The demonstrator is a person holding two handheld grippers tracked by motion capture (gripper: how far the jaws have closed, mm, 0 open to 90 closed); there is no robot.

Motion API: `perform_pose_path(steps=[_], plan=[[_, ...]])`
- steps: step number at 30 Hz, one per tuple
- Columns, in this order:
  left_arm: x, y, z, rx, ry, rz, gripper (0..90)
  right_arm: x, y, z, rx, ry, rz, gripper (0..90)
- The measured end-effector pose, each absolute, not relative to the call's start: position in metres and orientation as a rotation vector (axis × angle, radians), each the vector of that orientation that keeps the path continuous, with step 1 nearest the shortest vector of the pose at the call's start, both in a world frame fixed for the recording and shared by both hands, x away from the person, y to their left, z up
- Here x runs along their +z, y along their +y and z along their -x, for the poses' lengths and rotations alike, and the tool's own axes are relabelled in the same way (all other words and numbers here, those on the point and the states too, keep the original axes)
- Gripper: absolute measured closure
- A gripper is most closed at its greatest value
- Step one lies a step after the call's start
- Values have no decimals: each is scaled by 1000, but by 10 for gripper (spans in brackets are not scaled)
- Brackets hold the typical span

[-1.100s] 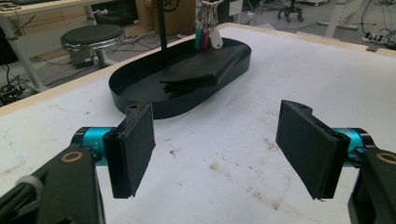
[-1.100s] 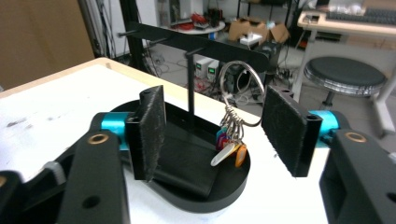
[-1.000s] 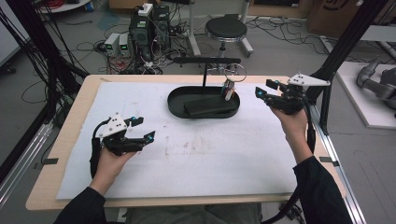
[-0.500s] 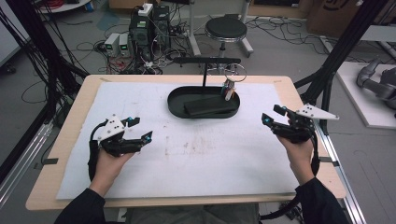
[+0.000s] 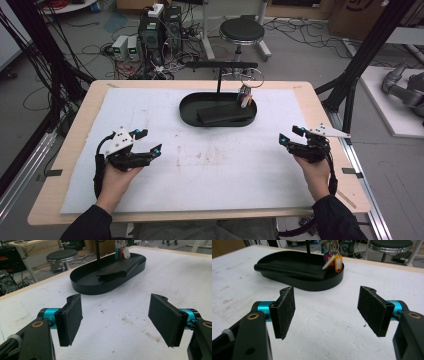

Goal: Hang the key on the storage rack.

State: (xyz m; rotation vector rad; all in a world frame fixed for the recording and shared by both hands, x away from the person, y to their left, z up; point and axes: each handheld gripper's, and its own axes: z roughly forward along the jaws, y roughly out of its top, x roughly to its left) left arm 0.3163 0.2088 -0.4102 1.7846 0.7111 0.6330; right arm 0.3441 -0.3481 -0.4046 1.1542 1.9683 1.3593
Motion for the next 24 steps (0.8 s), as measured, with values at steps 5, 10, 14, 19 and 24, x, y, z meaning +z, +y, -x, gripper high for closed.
perform_pose_path(steps=[5,10,14,19,24], plan=[[-414,210,-317,632,729,-1783,269,-406,-346,-344,1332,1981,-1145,304],[-416,211,-319,630,735,-1784,267,-406,-345,-343,1321,1982,-1141,302],[-418,210,-320,628,738,-1786,267,-406,-348,-343,1315,1976,-1151,299],[-419,210,-321,626,740,-1791,267,-406,-351,-343,1311,1968,-1161,297],[-419,211,-322,629,737,-1801,267,-406,-354,-344,1308,1964,-1160,295]])
